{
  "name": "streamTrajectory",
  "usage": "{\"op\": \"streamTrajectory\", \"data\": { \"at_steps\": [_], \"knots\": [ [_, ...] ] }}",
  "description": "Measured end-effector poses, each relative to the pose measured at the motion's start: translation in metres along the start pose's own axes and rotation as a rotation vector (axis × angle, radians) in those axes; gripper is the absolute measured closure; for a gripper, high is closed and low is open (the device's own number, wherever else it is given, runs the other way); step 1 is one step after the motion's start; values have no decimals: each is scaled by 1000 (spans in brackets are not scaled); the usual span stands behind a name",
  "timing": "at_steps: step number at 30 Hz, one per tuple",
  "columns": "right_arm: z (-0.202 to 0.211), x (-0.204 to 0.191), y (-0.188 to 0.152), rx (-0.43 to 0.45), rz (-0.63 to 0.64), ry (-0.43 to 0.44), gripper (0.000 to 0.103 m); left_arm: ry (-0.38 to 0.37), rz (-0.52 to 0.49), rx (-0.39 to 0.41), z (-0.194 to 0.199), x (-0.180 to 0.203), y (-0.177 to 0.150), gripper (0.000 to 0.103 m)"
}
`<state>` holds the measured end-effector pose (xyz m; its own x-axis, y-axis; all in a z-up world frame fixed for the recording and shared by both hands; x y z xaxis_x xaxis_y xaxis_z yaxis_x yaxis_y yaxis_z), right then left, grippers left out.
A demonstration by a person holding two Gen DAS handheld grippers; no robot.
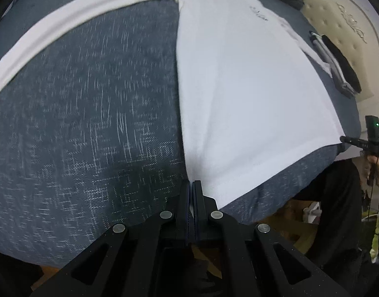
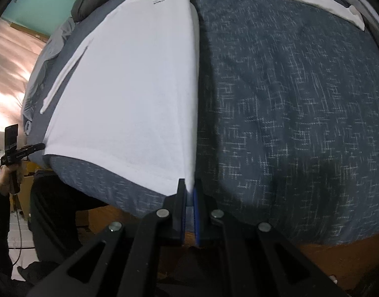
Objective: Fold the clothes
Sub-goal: 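Pinch the hem again with both grippers and pull it taut, then open both grippers and lift them away from the hem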
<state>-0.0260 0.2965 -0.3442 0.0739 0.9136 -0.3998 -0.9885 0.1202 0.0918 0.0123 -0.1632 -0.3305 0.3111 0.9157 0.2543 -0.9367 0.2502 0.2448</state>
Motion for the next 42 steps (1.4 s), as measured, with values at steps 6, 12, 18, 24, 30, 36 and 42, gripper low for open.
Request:
{"op": "streamTrajectory", "data": {
  "at_steps": [6, 12, 18, 24, 30, 36, 42],
  "knots": [
    [4, 9, -10, -8, 2, 0, 99, 11, -12, -24, -11, 2, -2, 101],
    [5, 0, -7, -23, 7, 51, 97, 8, 12, -28, -18, -2, -1, 99],
    [20, -4, 0, 4, 33, 56, 63, 7, 65, -2, -1, -10, 0, 98],
    [48, 10, 32, 95, -58, 84, 62, 62, 66, 103, 44, -27, 9, 98],
    [63, 10, 78, 177, -119, 111, 54, 95, 59, 226, 74, -20, 69, 98],
    [59, -9, 146, 248, -138, 136, 52, 83, 33, 302, 64, -8, 131, 96],
    [54, -28, 220, 320, -133, 152, 50, 37, 56, 369, 37, 1, 187, 96]
  ]
}}
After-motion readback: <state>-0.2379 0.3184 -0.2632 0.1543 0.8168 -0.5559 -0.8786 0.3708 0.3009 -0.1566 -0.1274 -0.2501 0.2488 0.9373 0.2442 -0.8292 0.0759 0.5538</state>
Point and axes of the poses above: each gripper's, at about its wrist camera, not at the fingertips, and z roughly against the way its jaws point, x to its right, y to its top, the point moved 5 cm from there along -z, roughly the way its jaws point, and after that the axes turned 12 degrees about -z, right-handed, at the moved point
